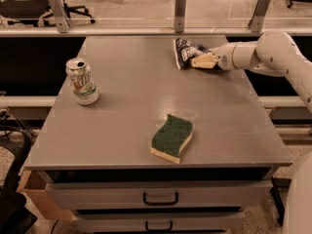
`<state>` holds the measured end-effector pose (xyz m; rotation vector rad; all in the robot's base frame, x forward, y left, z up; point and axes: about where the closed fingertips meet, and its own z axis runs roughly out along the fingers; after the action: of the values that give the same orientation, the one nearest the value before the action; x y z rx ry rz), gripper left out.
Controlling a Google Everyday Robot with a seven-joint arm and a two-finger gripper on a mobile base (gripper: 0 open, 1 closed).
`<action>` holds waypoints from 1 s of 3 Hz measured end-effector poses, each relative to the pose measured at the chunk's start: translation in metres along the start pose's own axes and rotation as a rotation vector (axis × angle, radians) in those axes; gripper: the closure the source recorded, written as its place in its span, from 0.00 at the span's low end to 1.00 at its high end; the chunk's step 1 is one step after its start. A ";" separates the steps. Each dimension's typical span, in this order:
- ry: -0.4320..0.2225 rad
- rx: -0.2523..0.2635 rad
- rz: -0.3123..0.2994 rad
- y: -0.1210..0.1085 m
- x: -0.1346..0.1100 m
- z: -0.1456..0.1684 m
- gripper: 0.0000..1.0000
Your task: Pick blue chip bag
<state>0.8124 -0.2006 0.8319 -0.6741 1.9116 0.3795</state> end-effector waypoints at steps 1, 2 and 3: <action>0.000 0.000 0.000 0.000 -0.002 -0.001 1.00; 0.000 0.000 0.000 0.000 -0.002 -0.001 1.00; 0.000 0.000 0.000 0.000 -0.003 -0.001 1.00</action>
Offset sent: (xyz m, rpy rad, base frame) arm 0.0000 0.0000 0.0016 0.0000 0.0000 0.0001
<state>0.8125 -0.2004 0.8347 -0.6745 1.9117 0.3798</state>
